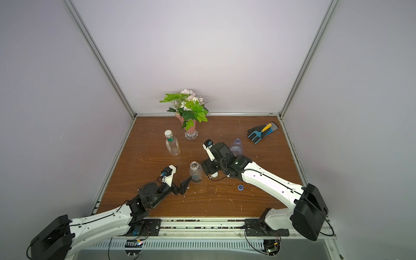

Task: Screw on the bottle caps
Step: Screw the bottle cap onto the plastic bottle.

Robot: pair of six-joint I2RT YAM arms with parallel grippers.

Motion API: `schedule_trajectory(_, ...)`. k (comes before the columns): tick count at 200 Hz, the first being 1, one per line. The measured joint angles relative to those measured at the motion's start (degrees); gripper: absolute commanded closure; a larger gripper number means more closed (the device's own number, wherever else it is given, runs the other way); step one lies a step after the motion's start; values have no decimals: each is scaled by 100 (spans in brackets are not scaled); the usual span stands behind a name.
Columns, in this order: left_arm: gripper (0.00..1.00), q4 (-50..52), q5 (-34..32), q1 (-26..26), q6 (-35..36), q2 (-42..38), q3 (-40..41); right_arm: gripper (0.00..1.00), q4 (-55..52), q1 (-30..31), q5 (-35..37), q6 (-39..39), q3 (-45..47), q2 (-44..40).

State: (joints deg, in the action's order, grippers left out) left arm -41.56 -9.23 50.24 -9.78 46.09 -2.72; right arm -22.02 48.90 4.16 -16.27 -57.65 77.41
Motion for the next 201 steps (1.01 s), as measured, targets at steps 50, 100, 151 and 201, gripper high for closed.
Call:
schedule_trajectory(50, 0, 4, -2, 0, 9, -22, 0, 23, -52, -2, 164, -391, 262, 616)
schedule_trajectory(100, 0, 4, -2, 0, 15, -48, 0, 29, 63, -31, 310, -479, 262, 1255)
schedule_trajectory(151, 0, 4, -2, 0, 20, -17, 0, 35, 280, -66, 459, -529, 262, 1683)
schedule_trajectory(201, 0, 4, -2, 0, 22, 9, 0, 40, 345, -68, 461, -553, 262, 1803)
